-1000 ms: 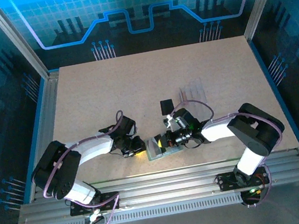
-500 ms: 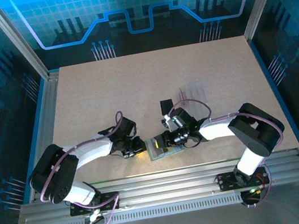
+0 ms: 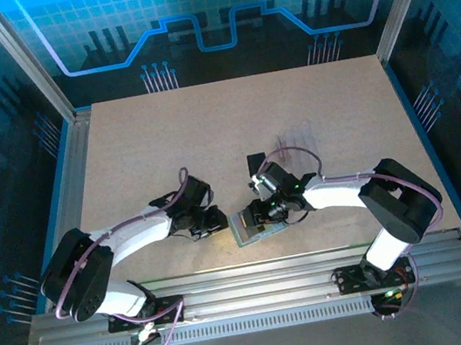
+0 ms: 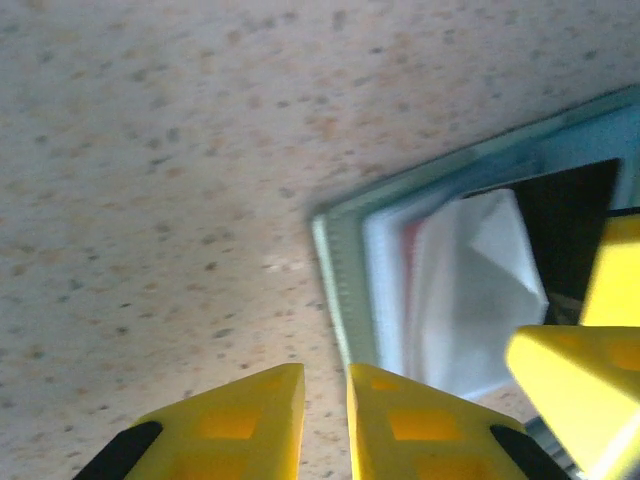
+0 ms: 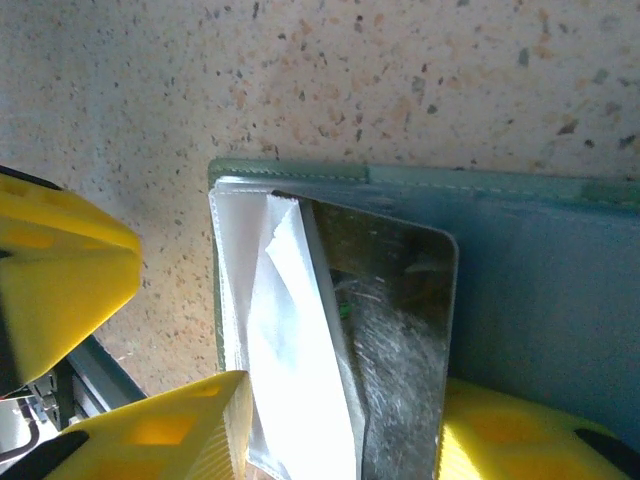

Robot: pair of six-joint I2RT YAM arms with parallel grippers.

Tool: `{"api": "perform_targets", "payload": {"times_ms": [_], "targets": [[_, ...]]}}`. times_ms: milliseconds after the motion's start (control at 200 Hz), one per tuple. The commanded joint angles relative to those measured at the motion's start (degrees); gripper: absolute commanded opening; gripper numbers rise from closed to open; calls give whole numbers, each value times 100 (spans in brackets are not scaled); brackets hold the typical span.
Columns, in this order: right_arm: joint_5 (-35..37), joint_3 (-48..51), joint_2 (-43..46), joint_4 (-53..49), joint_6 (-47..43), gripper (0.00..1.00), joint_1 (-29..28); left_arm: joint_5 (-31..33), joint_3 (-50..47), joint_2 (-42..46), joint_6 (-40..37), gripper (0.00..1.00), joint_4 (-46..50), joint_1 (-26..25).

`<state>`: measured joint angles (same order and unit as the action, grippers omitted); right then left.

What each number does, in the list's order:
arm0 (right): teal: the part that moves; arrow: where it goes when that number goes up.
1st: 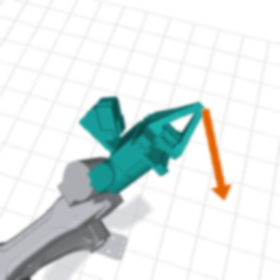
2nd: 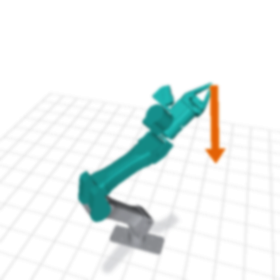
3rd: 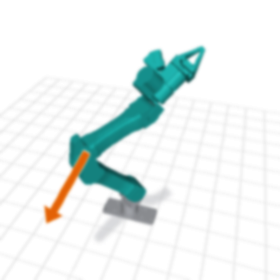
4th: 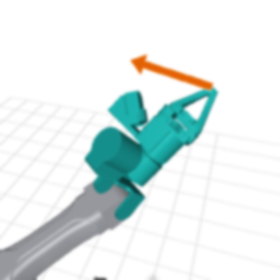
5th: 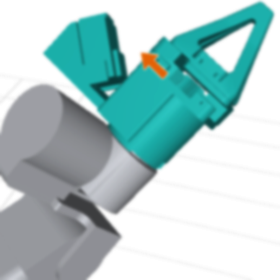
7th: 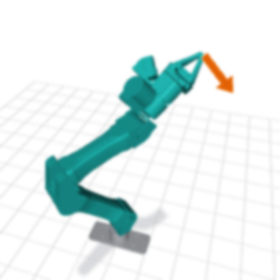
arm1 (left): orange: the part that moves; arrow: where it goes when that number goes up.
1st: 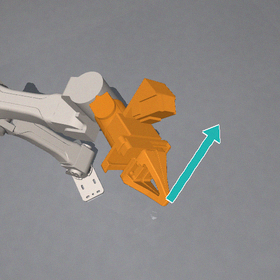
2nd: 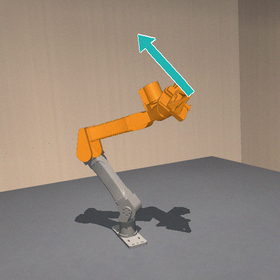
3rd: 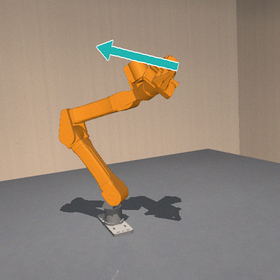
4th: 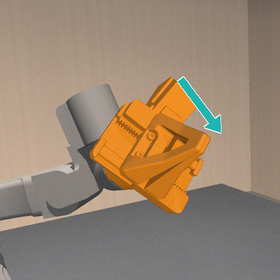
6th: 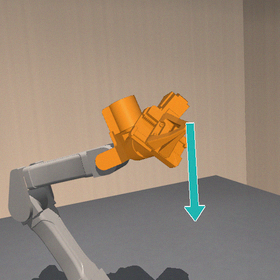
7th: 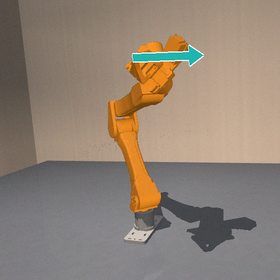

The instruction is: Put the credit cards into the card holder

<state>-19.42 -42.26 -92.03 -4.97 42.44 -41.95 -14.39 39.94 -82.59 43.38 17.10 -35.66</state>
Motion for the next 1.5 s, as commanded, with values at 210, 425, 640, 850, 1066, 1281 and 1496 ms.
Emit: {"api": "perform_targets", "payload": {"times_ms": [210,425,640,850,1066,1281,1496], "targets": [[173,-309,-48,-776,-218,48,-94,-314,482,-747,-2,16,-440,-136],[246,-609,-87,-1181,-395,52,-94,-319,257,-1109,-13,15,-668,-130],[224,-784,-252,-1331,-464,53,-86,-301,-89,-953,-44,15,-778,-130],[240,-967,-441,-1357,-464,46,-106,-301,-208,-1083,-49,15,-900,-132],[336,-968,-422,-1418,-482,44,-151,-303,-283,-1102,-22,15,-962,-134],[288,-1002,-453,-1384,-513,42,-254,-317,-329,-1084,19,15,-1007,-135],[27,-977,-459,-1149,-456,42,-336,-319,-360,-981,13,15,-995,-139]]}}
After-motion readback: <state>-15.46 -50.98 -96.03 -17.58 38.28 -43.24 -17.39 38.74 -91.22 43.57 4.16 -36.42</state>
